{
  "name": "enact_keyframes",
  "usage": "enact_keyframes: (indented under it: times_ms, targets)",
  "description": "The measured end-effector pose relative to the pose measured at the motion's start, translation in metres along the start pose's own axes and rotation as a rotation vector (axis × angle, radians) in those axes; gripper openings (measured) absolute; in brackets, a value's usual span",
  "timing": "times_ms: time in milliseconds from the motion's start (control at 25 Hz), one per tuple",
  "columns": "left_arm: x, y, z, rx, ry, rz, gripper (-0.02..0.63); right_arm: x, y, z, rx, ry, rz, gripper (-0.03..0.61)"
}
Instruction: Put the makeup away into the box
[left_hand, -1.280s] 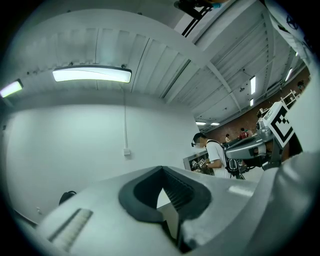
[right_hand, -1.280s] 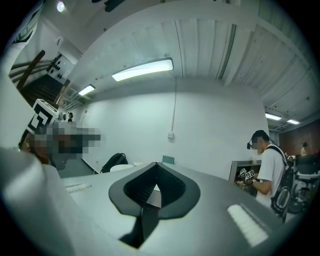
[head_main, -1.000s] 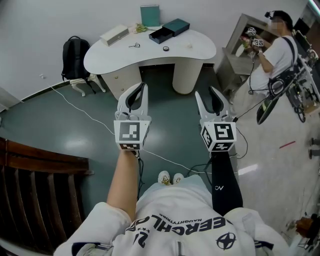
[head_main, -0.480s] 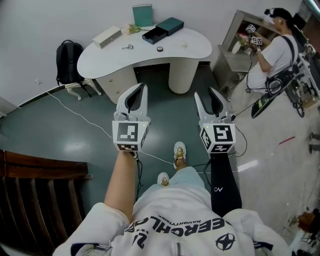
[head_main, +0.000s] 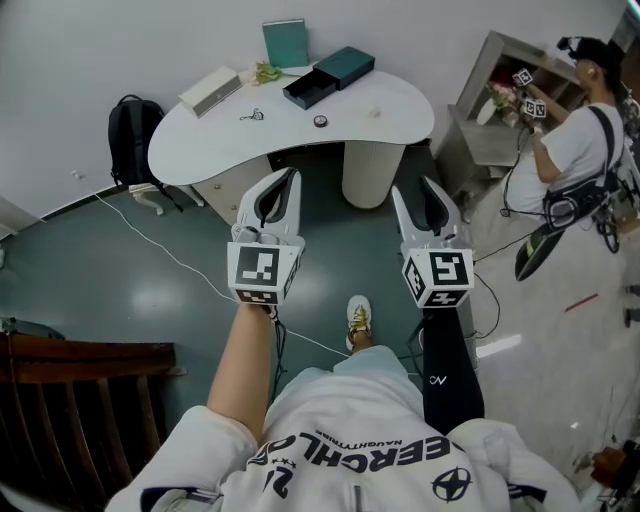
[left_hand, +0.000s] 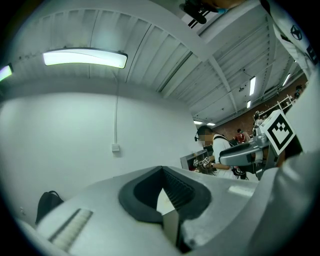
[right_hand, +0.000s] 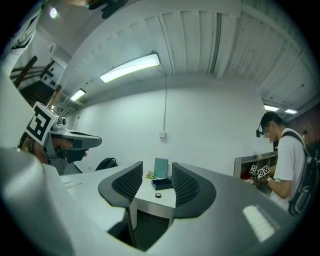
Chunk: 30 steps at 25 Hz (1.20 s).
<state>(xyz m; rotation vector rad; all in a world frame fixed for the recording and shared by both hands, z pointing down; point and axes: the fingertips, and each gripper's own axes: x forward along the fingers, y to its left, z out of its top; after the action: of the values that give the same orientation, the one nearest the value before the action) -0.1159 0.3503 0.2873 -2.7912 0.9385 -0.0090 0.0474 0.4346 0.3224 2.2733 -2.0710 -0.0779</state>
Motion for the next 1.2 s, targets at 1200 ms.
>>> enact_keyframes:
  times_ms: [1200]
  targets:
    - [0.236, 0.075, -0.041, 0.032, 0.024, 0.136, 0.008, 0.250, -0.120, -0.036, 0.039, -0.009, 0.165, 0.212]
